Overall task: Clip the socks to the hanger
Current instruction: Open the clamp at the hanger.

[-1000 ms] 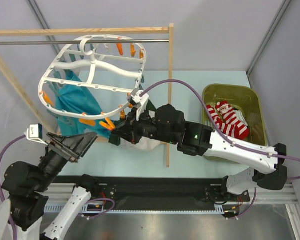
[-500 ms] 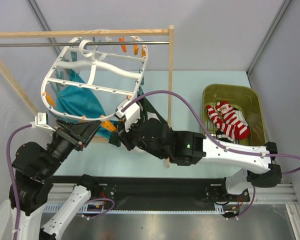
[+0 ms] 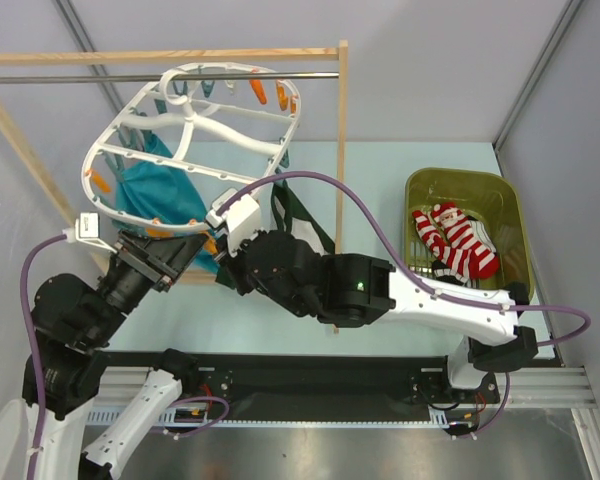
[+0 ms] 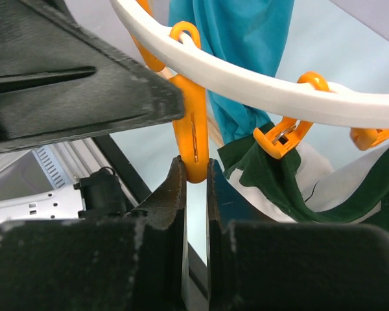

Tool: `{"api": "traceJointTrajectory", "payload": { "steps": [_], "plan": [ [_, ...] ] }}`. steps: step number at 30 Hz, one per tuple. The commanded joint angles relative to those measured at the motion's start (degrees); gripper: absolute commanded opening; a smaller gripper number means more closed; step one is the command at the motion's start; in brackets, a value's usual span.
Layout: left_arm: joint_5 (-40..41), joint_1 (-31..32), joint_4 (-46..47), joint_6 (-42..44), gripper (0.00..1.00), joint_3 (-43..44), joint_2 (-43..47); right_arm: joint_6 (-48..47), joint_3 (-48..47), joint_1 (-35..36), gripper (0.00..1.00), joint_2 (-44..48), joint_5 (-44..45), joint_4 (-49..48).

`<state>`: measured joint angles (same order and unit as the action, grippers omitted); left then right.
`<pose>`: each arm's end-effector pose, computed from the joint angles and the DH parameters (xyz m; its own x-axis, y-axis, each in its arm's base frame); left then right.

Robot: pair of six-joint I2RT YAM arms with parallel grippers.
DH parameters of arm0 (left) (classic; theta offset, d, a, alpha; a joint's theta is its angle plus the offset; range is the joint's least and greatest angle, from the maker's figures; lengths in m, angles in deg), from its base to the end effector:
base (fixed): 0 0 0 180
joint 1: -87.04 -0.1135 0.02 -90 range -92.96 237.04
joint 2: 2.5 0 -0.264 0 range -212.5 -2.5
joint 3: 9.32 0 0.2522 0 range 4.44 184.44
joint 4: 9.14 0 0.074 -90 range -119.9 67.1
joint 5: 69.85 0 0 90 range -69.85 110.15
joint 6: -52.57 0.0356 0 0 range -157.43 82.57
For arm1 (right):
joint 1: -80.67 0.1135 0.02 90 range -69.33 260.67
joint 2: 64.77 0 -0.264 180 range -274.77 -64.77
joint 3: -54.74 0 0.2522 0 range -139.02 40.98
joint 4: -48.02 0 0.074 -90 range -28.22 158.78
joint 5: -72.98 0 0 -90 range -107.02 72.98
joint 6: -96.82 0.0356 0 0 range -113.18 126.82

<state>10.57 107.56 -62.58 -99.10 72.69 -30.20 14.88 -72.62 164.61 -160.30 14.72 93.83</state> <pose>0.0377 -0.0204 0.4427 -0.4347 -0.7641 -0.4767 0.2505 0.4059 -0.8789 0.0567 0.3569 0.4841 -0.1363 -0.1541 -0.9786 -0.7804 0.6252 0.0102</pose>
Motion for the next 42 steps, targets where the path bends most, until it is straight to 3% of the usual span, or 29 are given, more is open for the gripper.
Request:
{"api": "traceJointTrajectory", "payload": {
  "steps": [1, 12, 18, 22, 24, 25, 26, 30, 36, 42],
  "plan": [
    [-1.23, 0.05, 3.20, 2.69, 0.58, -0.40, -0.60, 0.73, -4.96, 1.14, 0.00, -1.15, 3.32, 2.75],
    [-1.22, 0.05, 4.35, 4.45, 0.44, -0.40, -2.00, 2.05, -6.19, 1.75, 0.00, -1.42, 2.71, 4.77],
    [-1.32, 0.05, 4.26, 4.98, 0.43, -1.27, -2.09, 2.05, -8.48, 1.84, 0.00, -2.91, 1.92, 6.18],
    [-1.75, 0.05, 4.44, 4.98, 0.17, -1.36, -2.44, 2.23, -8.04, 2.02, 0.00, -3.00, 1.30, 6.18],
    [-1.58, 0.14, 4.44, 4.89, 0.00, -1.36, -2.79, 2.32, -7.52, 2.02, 0.10, -2.65, 1.39, 6.27],
    [-1.40, 0.05, 4.26, 4.80, 0.00, -1.45, -2.79, 2.58, -7.34, 2.02, 0.17, -2.39, 1.82, 6.35],
    [-1.32, 0.05, 4.35, 4.72, 0.00, -1.63, -2.79, 2.75, -7.16, 2.02, 0.37, -2.21, 2.00, 6.44],
    [-0.44, 0.05, 3.82, 4.63, 0.00, -1.45, -2.71, 3.81, -5.58, 2.01, 0.61, 0.16, 2.88, 7.58],
    [1.06, 0.05, 1.98, 6.21, 0.00, -1.01, -2.09, 8.64, 4.60, 2.02, 0.64, 10.87, 5.16, 11.09],
    [0.88, 0.05, 2.24, 6.47, 0.00, -1.72, -1.92, 17.32, 18.14, 0.62, 0.56, 26.58, 13.77, 17.76]
  ]
}}
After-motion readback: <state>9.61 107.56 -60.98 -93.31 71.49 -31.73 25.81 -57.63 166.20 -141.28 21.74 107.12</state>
